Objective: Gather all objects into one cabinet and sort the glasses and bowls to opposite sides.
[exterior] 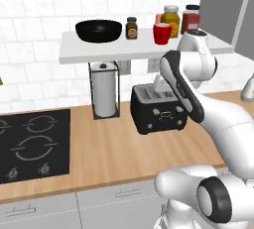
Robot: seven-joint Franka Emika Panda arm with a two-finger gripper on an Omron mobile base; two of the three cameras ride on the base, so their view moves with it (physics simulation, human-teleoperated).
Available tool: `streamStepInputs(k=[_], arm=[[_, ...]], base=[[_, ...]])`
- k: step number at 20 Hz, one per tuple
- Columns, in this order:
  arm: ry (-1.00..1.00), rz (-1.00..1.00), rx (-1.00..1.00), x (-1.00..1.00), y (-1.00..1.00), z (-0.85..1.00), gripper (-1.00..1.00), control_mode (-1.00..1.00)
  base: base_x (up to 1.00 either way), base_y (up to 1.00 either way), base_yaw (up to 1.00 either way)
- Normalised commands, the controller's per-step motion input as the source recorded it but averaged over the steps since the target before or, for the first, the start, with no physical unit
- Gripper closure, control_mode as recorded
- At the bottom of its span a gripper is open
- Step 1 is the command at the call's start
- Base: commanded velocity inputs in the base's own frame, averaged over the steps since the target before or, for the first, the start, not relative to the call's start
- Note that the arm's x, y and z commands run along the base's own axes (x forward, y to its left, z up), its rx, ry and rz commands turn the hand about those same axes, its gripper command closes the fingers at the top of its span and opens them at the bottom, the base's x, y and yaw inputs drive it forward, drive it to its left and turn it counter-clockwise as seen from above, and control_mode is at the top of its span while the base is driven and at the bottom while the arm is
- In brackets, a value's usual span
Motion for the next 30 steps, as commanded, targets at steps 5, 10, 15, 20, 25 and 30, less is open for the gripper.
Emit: streamStepInputs(k=[5,10,15,20,25,30], arm=[[0.00,0.00,0.00,0.00,0.00,0.00,-1.00,1.00],[0.00,0.00,0.00,0.00,0.00,0.00,-1.00,1.00],[0.00,0.00,0.00,0.00,0.00,0.00,-1.00,1.00],[0.00,0.00,0.00,0.00,0.00,0.00,-1.00,1.00],[0.00,0.00,0.00,0.00,0.00,0.00,-1.00,1.00],[0.00,0.00,0.00,0.00,0.00,0.00,-1.00,1.00]], base=[[-0.41,-0.08,0.00],[-1.00,-0.40,-0.01],[-1.00,-0.39,-0.01],[-0.95,-0.35,-0.01],[-0.13,-0.18,0.00],[-0.08,-0.96,0.00]])
